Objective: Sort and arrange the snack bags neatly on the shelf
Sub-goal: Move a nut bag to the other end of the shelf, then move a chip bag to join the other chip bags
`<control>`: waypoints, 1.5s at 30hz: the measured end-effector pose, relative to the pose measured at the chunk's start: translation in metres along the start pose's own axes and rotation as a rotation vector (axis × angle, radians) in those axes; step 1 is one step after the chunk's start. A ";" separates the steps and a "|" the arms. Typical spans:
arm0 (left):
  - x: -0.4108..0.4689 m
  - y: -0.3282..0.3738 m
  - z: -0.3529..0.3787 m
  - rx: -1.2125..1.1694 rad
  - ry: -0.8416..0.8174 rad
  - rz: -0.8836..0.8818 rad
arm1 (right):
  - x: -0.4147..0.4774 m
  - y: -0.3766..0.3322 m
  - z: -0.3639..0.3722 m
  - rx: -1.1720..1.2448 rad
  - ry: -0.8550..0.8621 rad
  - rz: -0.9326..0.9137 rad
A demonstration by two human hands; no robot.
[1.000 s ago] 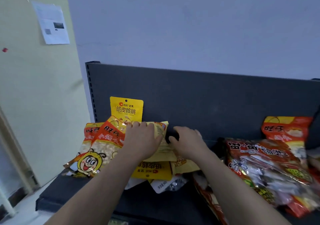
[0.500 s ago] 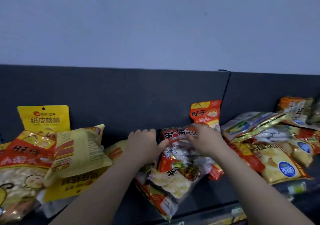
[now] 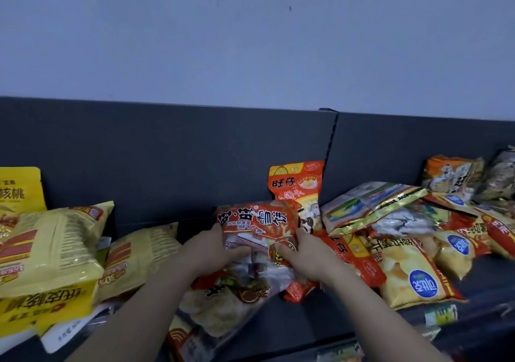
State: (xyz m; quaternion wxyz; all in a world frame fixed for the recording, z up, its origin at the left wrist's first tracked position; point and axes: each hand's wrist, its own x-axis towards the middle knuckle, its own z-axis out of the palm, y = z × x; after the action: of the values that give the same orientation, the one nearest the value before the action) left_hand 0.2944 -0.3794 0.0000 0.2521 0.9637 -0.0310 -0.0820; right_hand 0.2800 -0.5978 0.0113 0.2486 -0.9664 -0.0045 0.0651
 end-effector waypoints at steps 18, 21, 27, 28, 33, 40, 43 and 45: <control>-0.069 0.060 -0.038 -0.134 0.278 0.269 | -0.064 0.000 -0.042 0.210 0.345 -0.183; -0.078 0.075 -0.042 -0.205 0.271 0.345 | -0.081 0.006 -0.050 0.230 0.428 -0.124; -0.086 0.097 -0.042 -0.356 0.258 0.453 | -0.118 0.006 -0.080 0.209 0.629 -0.027; -0.086 0.105 -0.042 -0.361 0.251 0.478 | -0.124 0.007 -0.086 0.186 0.656 -0.018; -0.083 0.150 -0.027 -0.377 0.203 0.601 | -0.148 0.031 -0.116 0.064 0.752 0.048; -0.073 0.234 0.018 -0.326 0.153 0.740 | -0.179 0.102 -0.153 0.047 0.830 0.193; -0.062 0.279 0.044 -0.314 0.136 0.767 | -0.186 0.143 -0.173 0.025 0.853 0.244; -0.055 0.312 0.064 -0.320 0.118 0.777 | -0.188 0.176 -0.187 0.033 0.861 0.279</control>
State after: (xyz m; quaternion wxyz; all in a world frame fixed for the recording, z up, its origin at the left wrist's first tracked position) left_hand 0.2238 -0.6765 0.1066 0.4121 0.8321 -0.3643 0.0705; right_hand 0.1137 -0.8498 0.1126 0.2321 -0.8928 0.2305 -0.3097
